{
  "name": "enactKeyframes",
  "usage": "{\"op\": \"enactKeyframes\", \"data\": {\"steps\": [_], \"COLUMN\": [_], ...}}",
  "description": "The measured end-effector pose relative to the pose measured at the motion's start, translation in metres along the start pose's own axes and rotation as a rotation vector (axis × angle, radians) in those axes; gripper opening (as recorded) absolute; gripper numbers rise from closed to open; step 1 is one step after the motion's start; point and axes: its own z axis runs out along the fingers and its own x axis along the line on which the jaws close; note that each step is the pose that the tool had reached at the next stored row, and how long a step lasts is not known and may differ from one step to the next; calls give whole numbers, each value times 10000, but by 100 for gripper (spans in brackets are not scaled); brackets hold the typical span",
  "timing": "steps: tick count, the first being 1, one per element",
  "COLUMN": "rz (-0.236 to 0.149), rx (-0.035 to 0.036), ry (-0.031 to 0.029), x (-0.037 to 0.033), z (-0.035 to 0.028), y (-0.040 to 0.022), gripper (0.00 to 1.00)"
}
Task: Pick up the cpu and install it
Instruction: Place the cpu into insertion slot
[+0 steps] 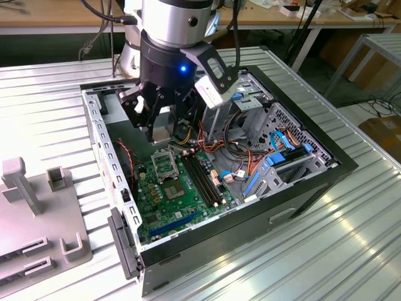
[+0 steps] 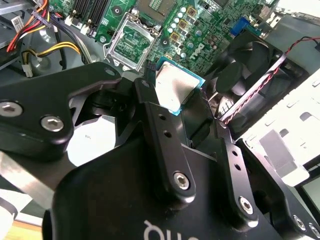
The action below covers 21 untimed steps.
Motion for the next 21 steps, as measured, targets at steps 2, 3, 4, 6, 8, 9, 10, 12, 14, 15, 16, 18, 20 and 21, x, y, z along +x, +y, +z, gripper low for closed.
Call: {"op": "enactKeyframes", "data": {"steps": [2,3,4,6,8,9,10,12,14,15,16,18,20,21], "rz": [0,0,0,0,0,0,0,0,-1,0,-1,0,0,-1], "rx": [-1,0,0,0,1,0,0,2,-42,-42,-43,-45,-49,-50], "ry": [-1,0,0,-1,0,0,0,1,-1,-1,-1,-1,-1,-2], "x": [0,0,0,0,0,0,-1,0,-1,0,-1,0,0,-1], "z": [13,20,26,39,49,57,64,68,69,69,69,69,69,69], "y": [0,0,0,0,0,0,0,0,0,0,0,0,0,0], "gripper": [47,47,47,47,47,47,47,47,47,47,47,47,47,47]}}
